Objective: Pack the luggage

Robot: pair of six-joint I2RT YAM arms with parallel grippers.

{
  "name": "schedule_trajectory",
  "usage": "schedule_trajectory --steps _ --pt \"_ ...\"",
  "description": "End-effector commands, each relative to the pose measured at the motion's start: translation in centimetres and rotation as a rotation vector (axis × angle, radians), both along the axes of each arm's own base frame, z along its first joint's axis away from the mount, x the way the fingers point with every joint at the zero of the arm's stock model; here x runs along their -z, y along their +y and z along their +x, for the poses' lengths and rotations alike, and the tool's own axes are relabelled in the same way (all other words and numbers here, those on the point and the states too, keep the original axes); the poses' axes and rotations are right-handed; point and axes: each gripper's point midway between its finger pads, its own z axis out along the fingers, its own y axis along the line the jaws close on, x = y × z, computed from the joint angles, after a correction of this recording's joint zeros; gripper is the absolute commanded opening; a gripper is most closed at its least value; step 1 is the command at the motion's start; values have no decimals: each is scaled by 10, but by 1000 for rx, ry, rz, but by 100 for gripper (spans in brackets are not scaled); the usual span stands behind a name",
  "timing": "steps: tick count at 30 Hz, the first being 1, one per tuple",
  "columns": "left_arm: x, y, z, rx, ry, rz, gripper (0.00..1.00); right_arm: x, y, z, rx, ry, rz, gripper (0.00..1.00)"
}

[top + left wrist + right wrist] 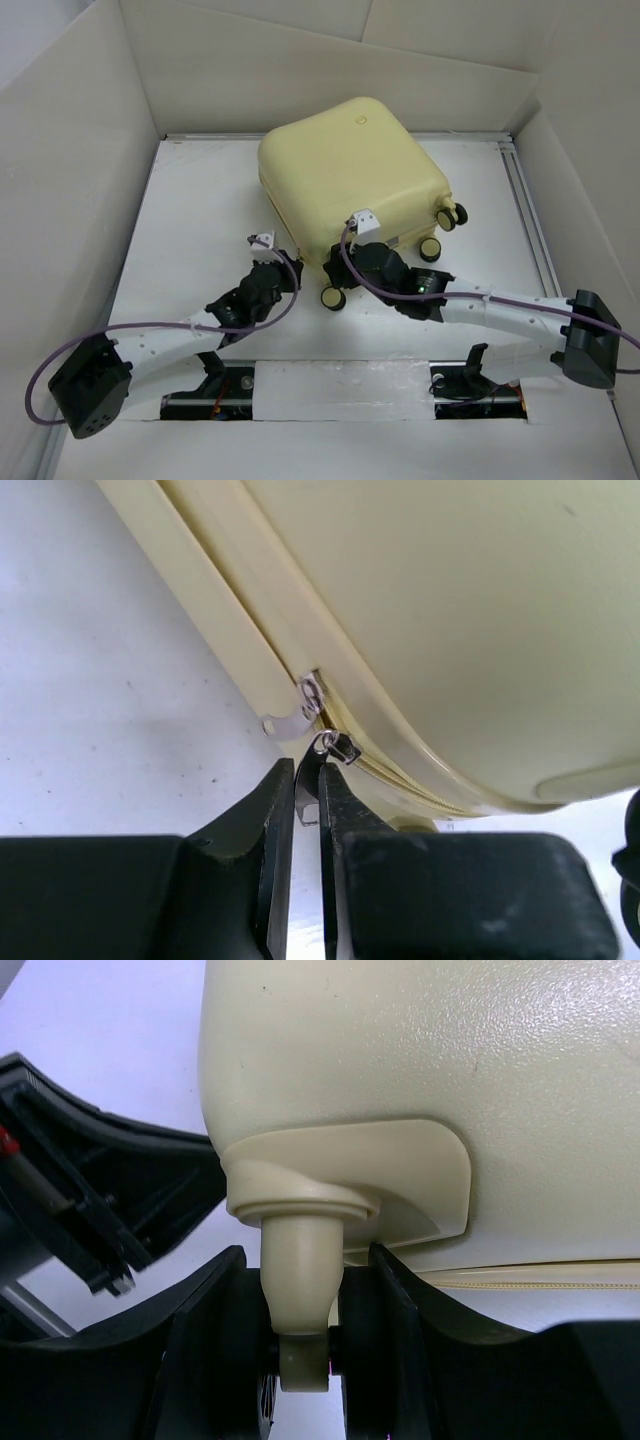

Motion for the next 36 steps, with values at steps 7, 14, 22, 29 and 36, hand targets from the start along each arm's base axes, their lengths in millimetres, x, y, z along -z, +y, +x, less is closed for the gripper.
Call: schedule_trajectory --steps 7,14,22,29,36 --pt "-3 93 56 -321 72 -19 0 24 -19 -11 -24 62 -72 0" --pt "5 125 86 -417 143 -174 0 27 20 -29 -117 75 -66 0" --pt "-38 131 83 -416 51 -323 21 -2 55 -44 -197 16 11 0" --pt "-133 142 12 -357 -194 -445 100 -55 115 -50 -308 -42 165 0" --pt "-184 147 -49 -276 -321 -462 100 -105 166 -56 -363 -88 280 13"
